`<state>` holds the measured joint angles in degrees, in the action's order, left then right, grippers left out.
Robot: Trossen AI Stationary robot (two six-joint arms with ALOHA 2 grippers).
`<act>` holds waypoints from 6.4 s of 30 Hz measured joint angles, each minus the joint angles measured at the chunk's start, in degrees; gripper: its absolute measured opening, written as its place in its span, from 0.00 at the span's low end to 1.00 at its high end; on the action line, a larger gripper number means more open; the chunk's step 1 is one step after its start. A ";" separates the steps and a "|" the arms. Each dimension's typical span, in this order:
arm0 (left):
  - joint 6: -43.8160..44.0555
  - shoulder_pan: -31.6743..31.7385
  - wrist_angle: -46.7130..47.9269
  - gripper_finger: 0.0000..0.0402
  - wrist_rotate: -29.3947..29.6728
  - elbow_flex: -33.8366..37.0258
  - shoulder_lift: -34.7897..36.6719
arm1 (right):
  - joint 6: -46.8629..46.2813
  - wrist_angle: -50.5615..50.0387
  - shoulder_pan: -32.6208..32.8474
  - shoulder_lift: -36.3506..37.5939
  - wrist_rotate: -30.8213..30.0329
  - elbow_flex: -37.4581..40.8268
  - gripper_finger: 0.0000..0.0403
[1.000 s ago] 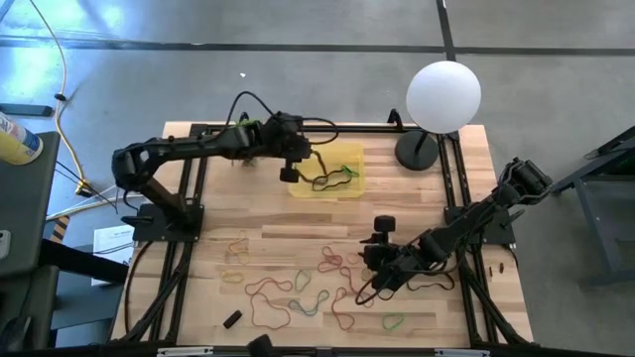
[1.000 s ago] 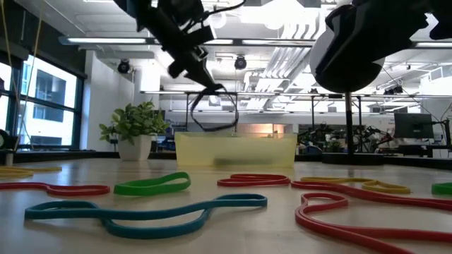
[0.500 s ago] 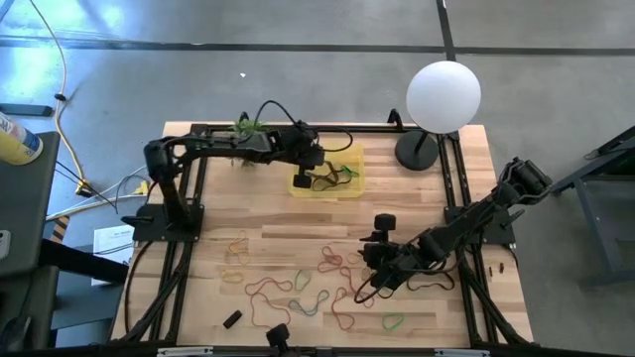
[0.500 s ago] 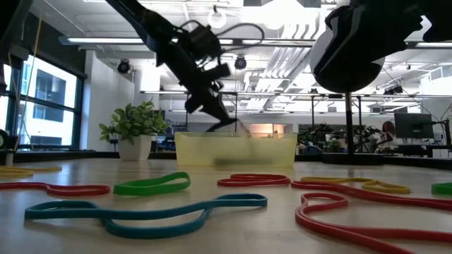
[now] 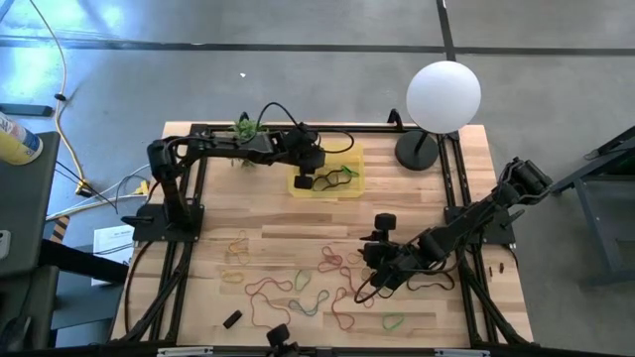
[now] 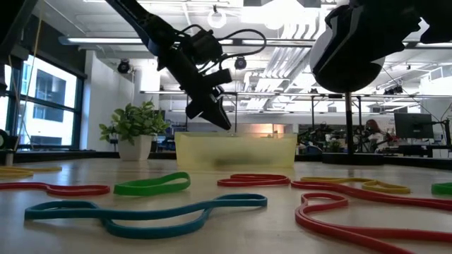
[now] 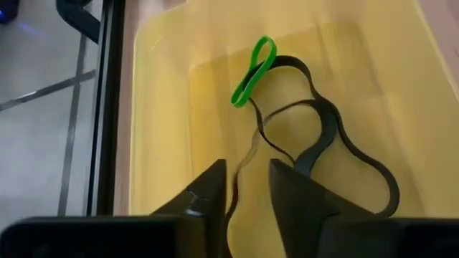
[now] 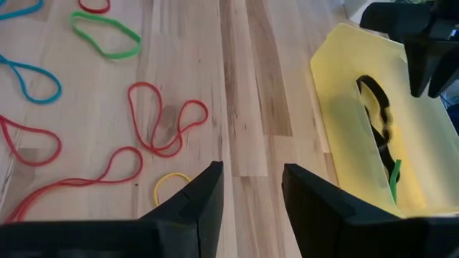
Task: Pick and place rubber bands into bin
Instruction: Put the top yellow rubber band into the yellow bin
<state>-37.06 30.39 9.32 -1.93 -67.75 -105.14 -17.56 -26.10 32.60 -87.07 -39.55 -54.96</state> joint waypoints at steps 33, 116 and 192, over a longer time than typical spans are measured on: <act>21.35 -38.24 60.17 0.32 22.21 -7.85 24.98 | 6.10 0.86 -7.15 0.00 0.20 0.00 0.33; 89.85 -57.74 29.22 0.11 14.75 41.99 34.87 | 18.93 10.94 -15.39 0.00 13.40 0.02 0.33; 12.92 -20.25 1.76 0.00 20.68 18.56 34.77 | 18.64 13.57 -16.06 0.00 13.07 0.02 0.33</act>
<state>-24.14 10.14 11.09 18.74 -49.19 -70.37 1.08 -12.53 16.54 -87.07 -26.48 -54.94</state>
